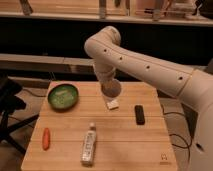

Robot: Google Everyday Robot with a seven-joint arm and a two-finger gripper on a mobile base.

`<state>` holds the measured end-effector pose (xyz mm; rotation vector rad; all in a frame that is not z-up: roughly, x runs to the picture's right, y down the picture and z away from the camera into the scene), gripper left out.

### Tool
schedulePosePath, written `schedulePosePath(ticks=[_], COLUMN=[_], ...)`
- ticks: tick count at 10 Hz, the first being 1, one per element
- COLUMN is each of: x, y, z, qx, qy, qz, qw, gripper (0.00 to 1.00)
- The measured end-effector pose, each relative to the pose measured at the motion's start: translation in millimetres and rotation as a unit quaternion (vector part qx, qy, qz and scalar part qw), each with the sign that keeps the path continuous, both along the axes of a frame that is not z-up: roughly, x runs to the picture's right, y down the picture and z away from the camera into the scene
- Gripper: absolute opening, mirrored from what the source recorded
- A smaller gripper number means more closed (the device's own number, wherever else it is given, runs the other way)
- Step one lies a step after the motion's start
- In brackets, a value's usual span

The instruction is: Place the ceramic cup in the ceramic bowl

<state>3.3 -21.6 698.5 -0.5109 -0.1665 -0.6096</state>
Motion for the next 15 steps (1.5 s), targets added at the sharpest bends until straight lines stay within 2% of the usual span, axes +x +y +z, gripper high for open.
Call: schedulePosePath(ticks=[4,7,12,15], x=[-40.1,-45.9,-74.1,-79.9], y=[-17.4,-27.9,-38.2,-45.5], z=[8.4,14.7,28.1,36.8], qx=[0.016,0.032,0.034,0.045], qy=[-0.022,-0.034,-0.057,-0.066], qz=[-0.014,-0.022,-0.028,-0.031], qw=[0.9995,0.9987,0.9974,0.9963], gripper=[0.0,0.0,0.0,0.0])
